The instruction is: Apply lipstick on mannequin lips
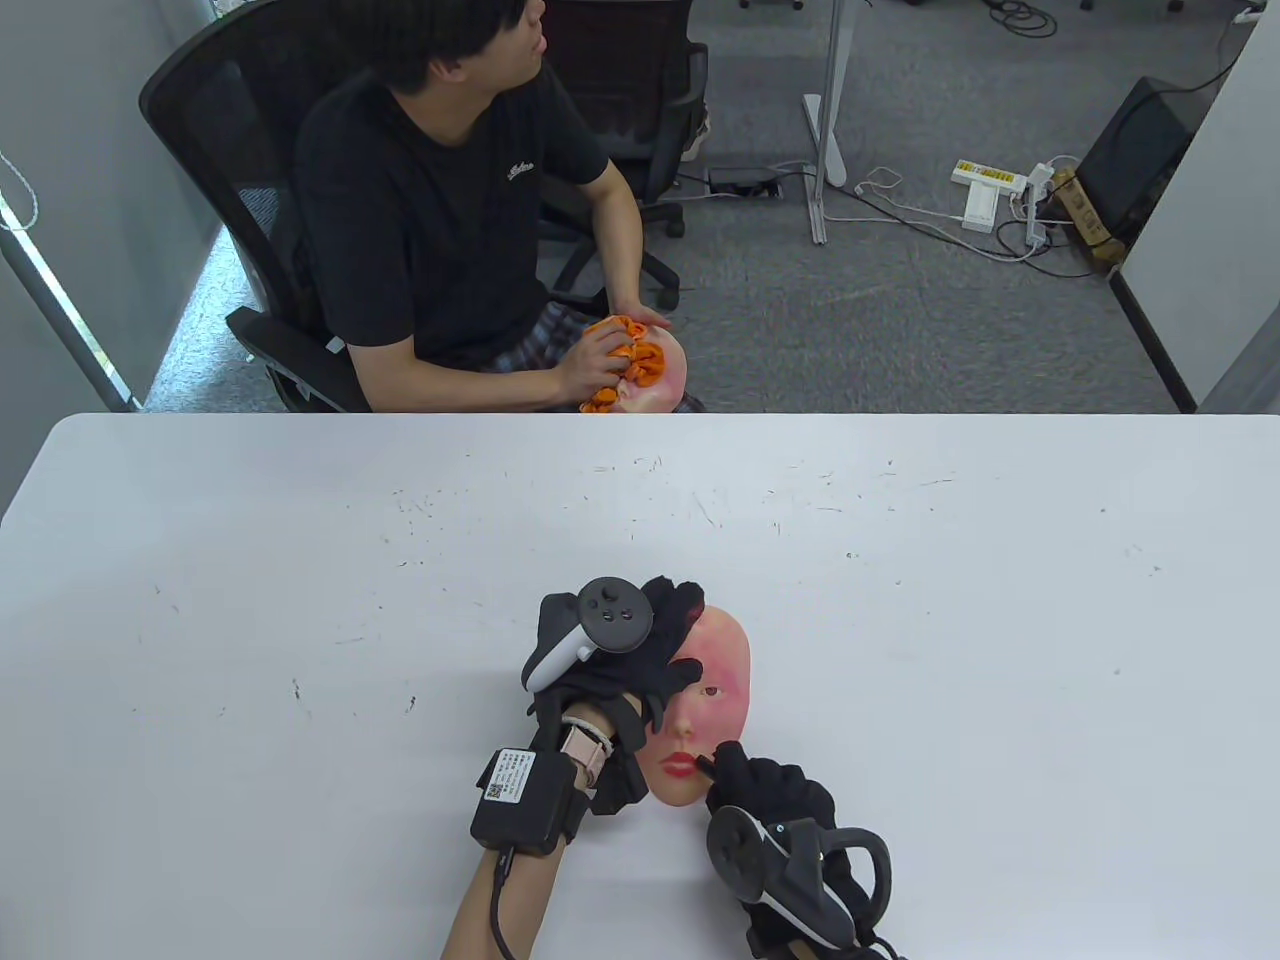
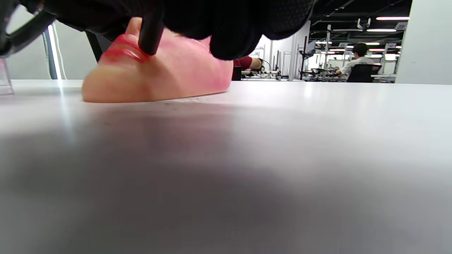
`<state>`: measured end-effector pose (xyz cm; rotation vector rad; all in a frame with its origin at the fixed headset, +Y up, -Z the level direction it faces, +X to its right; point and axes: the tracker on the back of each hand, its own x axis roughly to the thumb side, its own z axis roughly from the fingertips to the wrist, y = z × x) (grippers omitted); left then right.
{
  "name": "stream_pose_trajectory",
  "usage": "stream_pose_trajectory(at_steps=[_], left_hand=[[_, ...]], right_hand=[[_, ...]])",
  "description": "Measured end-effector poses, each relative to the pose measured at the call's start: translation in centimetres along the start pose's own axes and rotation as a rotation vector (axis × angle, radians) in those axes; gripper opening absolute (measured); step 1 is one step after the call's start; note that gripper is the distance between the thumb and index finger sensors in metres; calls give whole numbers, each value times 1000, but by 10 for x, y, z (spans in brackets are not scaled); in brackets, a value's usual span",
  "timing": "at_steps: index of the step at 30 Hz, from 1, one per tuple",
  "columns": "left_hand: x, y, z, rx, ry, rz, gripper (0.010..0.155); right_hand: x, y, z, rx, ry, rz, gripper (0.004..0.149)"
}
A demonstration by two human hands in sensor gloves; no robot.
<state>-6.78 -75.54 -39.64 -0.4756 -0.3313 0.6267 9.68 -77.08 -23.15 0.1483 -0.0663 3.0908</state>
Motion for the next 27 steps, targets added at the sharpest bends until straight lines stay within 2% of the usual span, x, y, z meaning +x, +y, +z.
stream_pose_trajectory(at_steps=[3,11,15,21,27], left_hand=[[0,0,0,-1,0,-1,80],[0,0,0,0,1,0,80],[-1,0,0,0,-1,1,80],[-1,0,0,-2,0,0,80],[-1,0,0,-2,-3,3,80]], right_hand=[[2,0,2,-3,-58,-14,52],[4,-2,2,-4,-6,4,52],[5,-3,3,-18,-61,-21,52],[3,-3,2,-5,-24,-1,52],[5,-4,4,-24,-76,-10,52]])
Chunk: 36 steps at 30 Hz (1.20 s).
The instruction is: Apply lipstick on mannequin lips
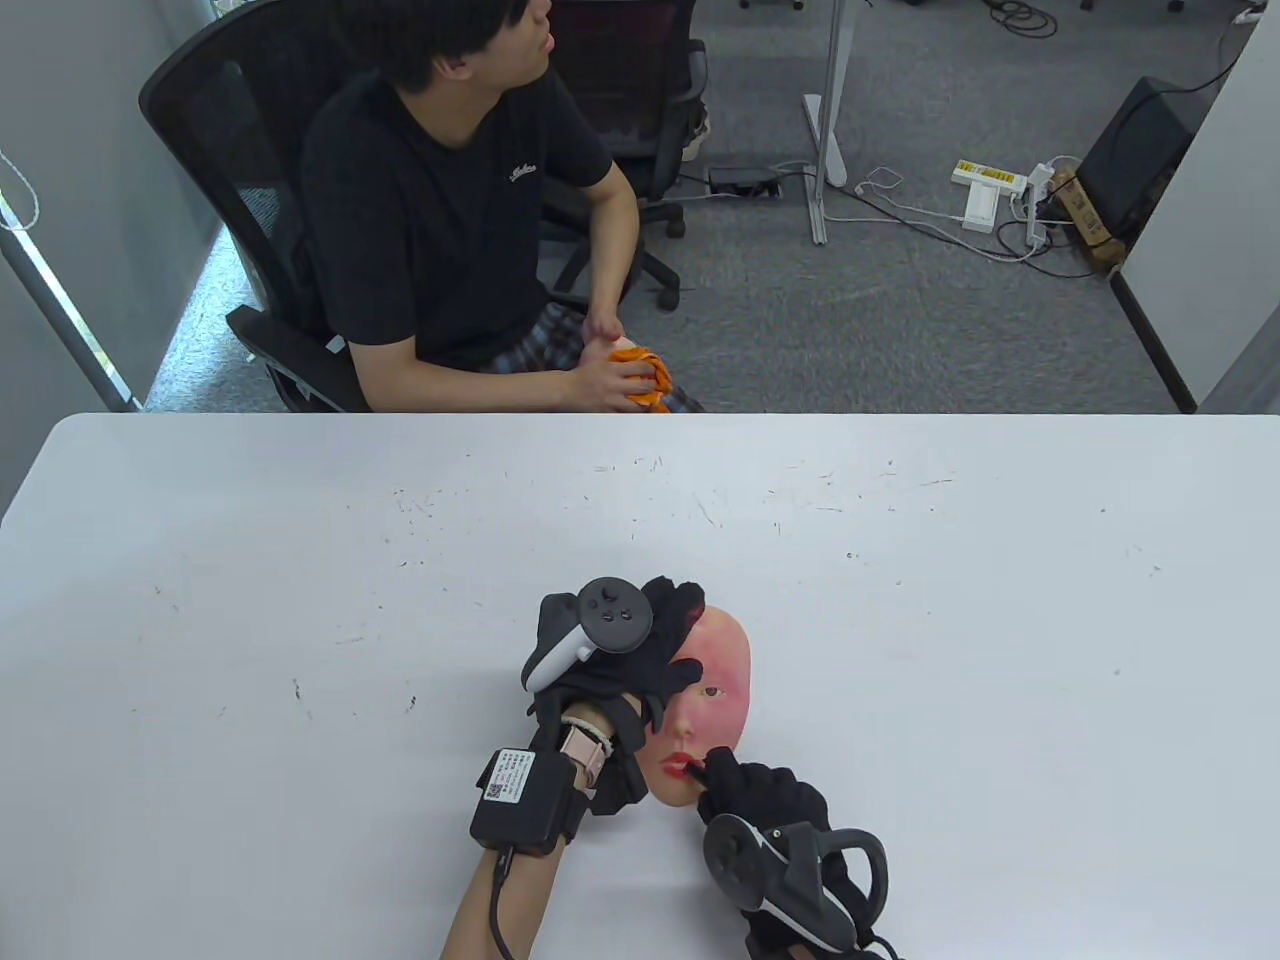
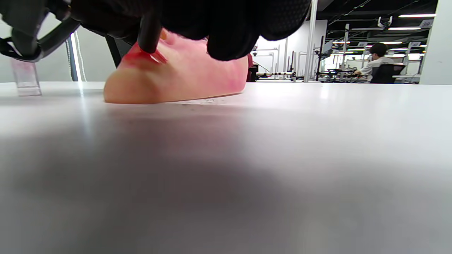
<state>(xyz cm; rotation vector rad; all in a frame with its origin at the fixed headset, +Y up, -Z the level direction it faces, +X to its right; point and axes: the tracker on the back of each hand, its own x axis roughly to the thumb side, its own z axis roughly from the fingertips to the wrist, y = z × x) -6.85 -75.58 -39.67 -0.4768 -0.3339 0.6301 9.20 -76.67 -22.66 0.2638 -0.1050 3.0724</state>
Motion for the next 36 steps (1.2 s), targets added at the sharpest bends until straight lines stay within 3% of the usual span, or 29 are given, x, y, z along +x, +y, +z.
stream_pose_trajectory(at_steps=[14,20,27,32,36], left_hand=[[0,0,0,-1,-1,1,80],[-1,0,0,-4,-6,1,80],[-1,0,0,-5,-1,-1,80],[-1,0,0,-3,-4,-2,80],[-1,0,0,-4,-1,-5,80]], right_hand=[[-4,0,-2,22,34,7,52],[3,0,1,8,-55,17,52],[-2,1,-1,30,28,15,52],[9,-1,0,-12,-60,16,52],[13,-1,-1,-28,-39,42,52]])
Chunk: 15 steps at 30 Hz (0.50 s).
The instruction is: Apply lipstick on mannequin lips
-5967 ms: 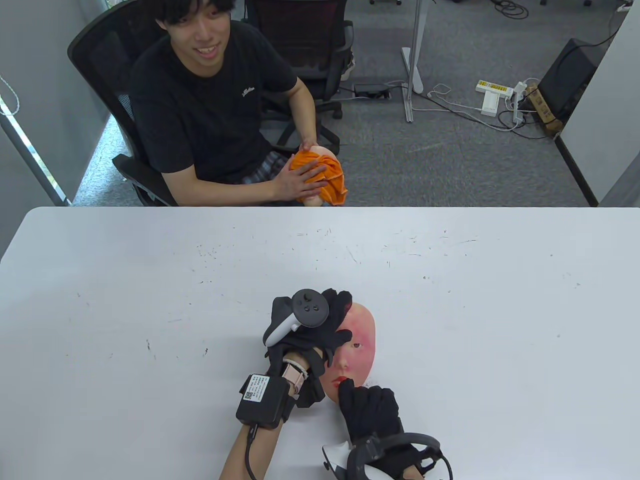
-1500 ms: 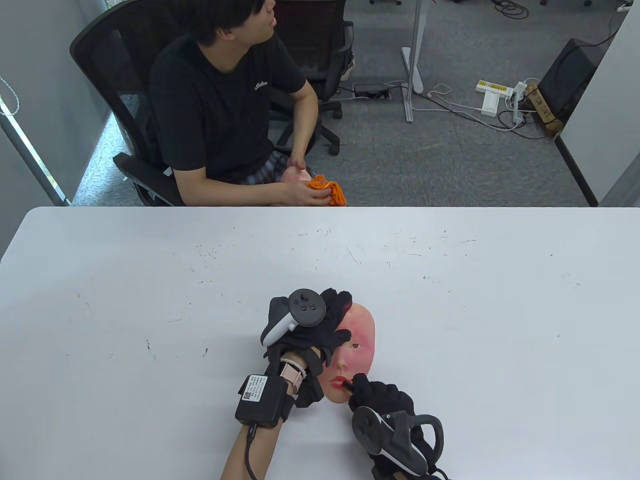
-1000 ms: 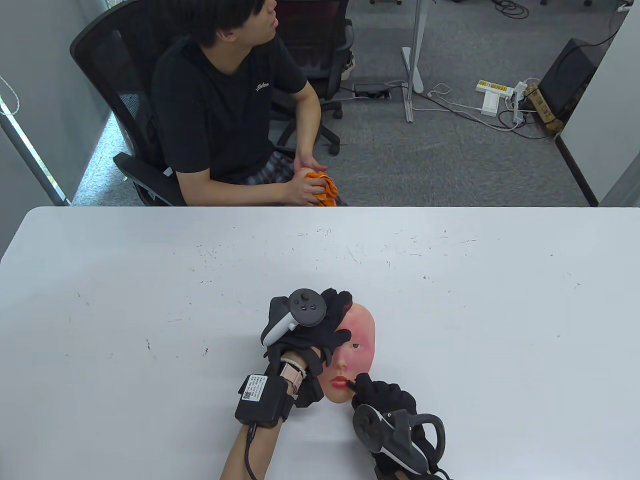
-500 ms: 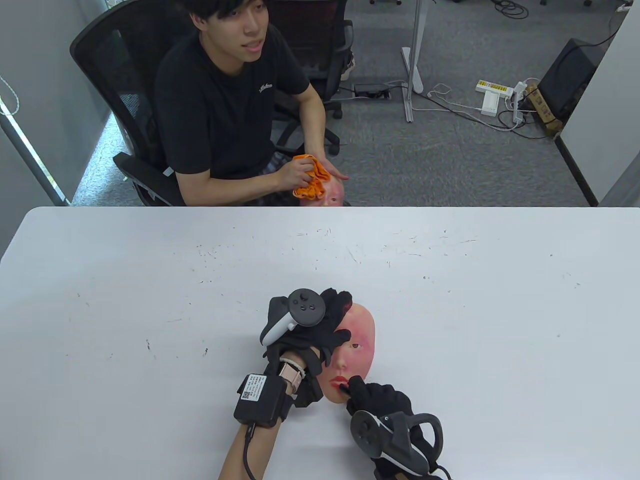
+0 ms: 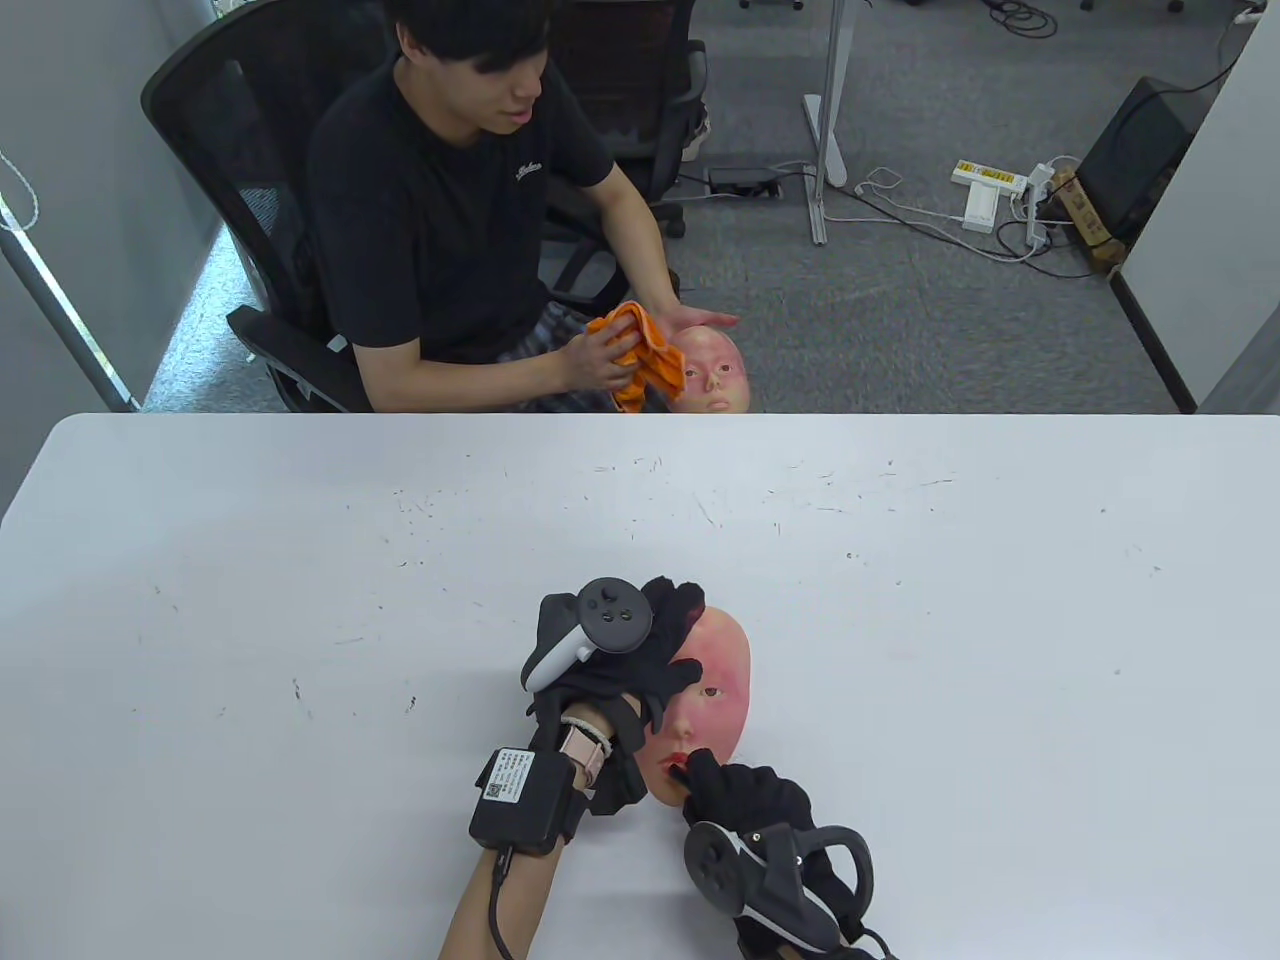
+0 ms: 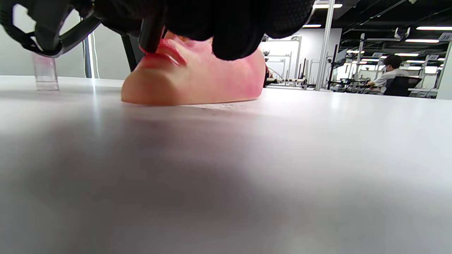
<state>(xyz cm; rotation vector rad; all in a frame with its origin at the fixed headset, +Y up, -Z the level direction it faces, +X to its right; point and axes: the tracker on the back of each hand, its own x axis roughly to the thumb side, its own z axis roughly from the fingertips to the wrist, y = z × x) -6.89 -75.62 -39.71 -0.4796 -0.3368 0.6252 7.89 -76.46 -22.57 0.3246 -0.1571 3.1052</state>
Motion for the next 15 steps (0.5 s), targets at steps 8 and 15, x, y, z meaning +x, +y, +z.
stream_pose_trajectory(at_steps=[8,15], left_hand=[[0,0,0,-2,0,5,80],[0,0,0,-1,1,2,80]], right_hand=[[-5,0,2,0,5,-27,52],[-2,0,2,6,22,-34,52]])
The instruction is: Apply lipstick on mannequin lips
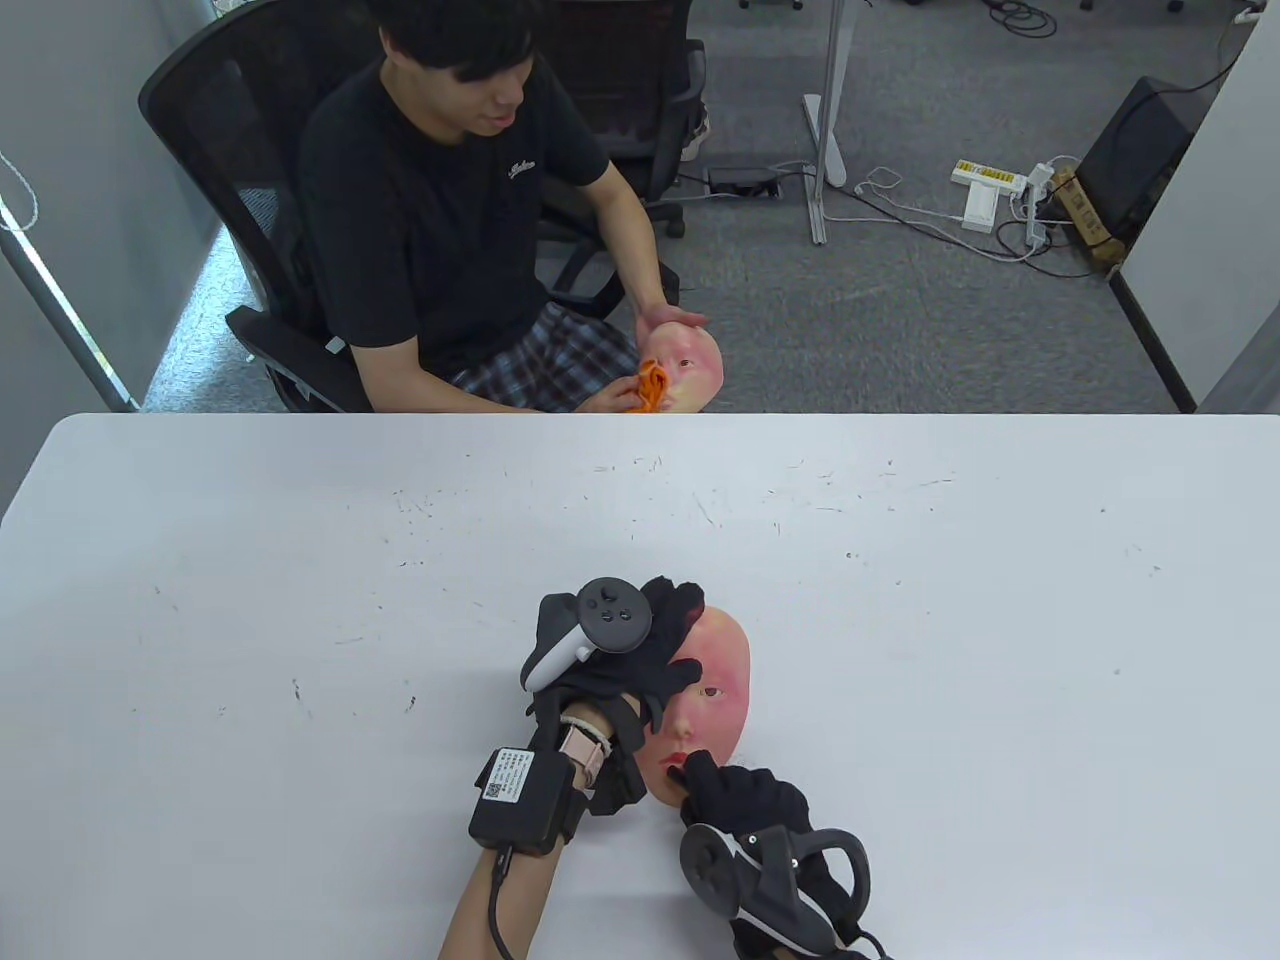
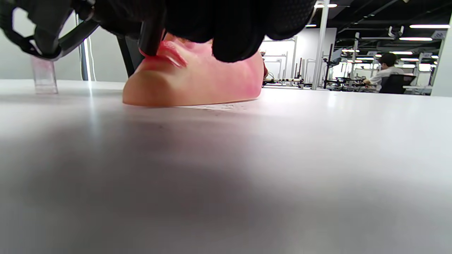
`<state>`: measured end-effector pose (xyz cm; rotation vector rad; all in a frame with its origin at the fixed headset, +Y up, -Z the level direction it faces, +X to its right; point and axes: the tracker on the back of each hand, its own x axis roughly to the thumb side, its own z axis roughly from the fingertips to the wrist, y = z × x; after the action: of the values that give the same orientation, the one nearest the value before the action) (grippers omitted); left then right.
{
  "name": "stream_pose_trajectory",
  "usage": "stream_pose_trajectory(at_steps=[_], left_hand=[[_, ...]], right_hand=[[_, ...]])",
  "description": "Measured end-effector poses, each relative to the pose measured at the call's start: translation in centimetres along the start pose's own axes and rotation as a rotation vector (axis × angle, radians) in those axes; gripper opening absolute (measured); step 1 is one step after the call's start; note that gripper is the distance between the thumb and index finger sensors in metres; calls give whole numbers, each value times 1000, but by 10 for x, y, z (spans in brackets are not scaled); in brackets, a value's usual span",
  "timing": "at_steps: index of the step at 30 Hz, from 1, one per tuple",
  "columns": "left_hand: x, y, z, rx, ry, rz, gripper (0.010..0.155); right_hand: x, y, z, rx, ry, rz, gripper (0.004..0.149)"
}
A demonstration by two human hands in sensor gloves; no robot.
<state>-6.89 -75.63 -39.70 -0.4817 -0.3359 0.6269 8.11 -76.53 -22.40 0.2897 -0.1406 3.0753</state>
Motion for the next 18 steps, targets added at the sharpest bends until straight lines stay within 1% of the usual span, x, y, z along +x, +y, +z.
stream_pose_trajectory(at_steps=[2,4,8,9,11,16,18], left_hand=[[0,0,0,-1,0,0,80],[0,0,0,-2,-1,1,80],[0,0,0,-1,-3,2,80],[0,0,0,-1,-3,3,80],[0,0,0,1,-3,0,80],[0,0,0,1,-2,0,80],[0,0,0,1,-3,1,80]], right_hand=[[-6,0,1,-1,47,-6,52],[-9,0,0,27,62,7,52],[-4,1,0,5,2,3,52],[-1,2,-1,16,-21,5,52],[2,2,-1,23,-19,18,52],[-4,1,0,-5,33,0,52],[-6,1,0,4,54,7,52]])
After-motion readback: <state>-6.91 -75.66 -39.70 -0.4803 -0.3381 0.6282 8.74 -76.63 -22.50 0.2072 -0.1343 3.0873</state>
